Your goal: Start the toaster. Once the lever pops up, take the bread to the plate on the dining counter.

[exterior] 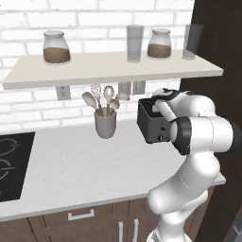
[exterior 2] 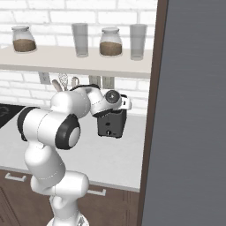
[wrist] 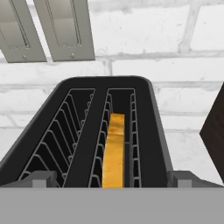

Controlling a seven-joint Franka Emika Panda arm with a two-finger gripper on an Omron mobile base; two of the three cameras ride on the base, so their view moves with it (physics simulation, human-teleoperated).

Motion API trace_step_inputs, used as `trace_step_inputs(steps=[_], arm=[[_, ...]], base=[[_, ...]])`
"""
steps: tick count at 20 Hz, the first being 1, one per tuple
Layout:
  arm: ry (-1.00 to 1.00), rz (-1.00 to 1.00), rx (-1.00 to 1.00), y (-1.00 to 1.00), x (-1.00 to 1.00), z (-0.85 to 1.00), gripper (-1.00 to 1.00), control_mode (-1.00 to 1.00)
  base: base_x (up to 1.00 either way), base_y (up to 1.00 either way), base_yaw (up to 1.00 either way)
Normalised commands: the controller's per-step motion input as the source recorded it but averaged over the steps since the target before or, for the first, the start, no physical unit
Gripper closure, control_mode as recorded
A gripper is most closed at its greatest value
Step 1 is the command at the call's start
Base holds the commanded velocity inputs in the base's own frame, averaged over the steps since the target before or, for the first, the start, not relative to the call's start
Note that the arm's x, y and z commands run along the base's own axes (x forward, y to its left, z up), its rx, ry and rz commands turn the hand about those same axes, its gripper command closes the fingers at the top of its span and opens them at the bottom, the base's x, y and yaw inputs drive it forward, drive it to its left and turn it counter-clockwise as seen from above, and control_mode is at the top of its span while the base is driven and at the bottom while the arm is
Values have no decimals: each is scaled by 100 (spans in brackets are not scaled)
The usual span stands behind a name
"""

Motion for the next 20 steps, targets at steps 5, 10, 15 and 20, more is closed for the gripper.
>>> trace_step_inputs(steps=[5, 10, 15, 20], arm=[[0, 0, 0, 0, 0, 0, -100, -100], [0, 0, 0, 0, 0, 0, -100, -100], [0, 0, 0, 0, 0, 0, -100, -100], [0, 0, 0, 0, 0, 0, -100, -100]], base=[[0, 0, 0], [0, 0, 0], [0, 0, 0], [0, 0, 0]])
